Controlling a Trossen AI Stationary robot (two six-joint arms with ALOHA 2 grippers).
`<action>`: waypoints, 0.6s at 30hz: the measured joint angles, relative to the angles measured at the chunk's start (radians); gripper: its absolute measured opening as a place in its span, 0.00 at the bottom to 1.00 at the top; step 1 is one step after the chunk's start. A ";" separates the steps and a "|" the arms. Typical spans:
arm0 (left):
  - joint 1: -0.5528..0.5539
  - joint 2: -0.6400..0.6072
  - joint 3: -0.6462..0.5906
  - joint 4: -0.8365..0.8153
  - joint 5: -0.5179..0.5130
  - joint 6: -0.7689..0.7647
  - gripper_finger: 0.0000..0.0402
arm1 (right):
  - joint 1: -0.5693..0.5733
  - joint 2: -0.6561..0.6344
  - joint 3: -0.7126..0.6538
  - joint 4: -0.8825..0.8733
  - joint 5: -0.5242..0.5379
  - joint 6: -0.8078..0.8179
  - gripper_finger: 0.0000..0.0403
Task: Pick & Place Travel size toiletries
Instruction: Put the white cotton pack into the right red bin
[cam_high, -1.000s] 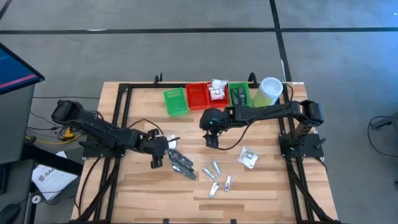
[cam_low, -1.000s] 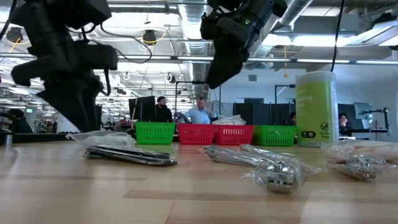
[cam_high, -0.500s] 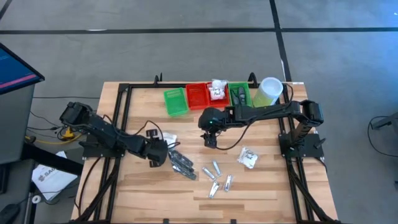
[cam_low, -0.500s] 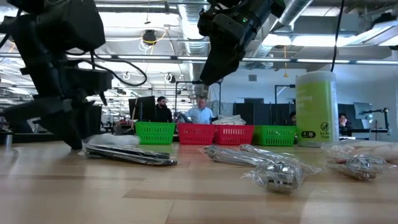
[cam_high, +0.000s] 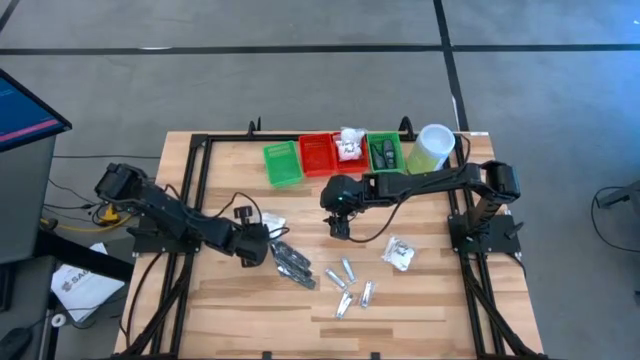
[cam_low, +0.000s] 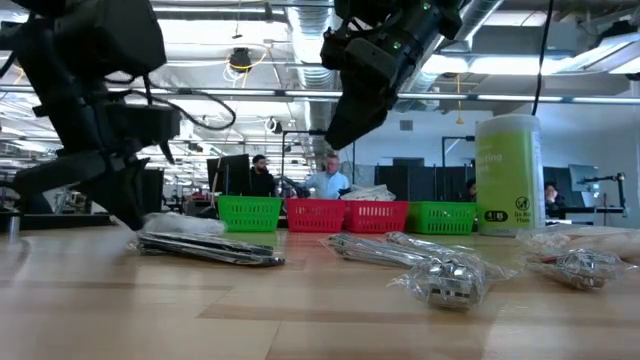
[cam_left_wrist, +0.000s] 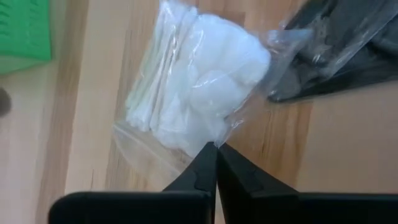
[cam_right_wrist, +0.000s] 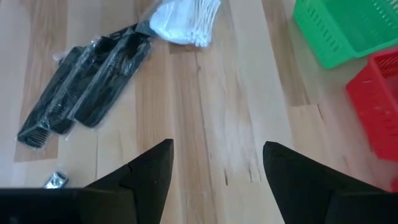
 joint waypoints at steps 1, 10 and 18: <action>0.000 -0.002 0.009 0.003 0.000 0.002 0.00 | 0.000 0.000 0.000 0.006 0.000 0.000 0.59; 0.000 -0.177 0.066 0.008 -0.056 0.040 0.00 | 0.000 0.000 0.000 0.037 0.000 -0.050 0.59; 0.002 -0.339 0.073 0.012 -0.121 0.046 0.00 | 0.021 0.000 0.001 0.130 -0.002 -0.053 0.59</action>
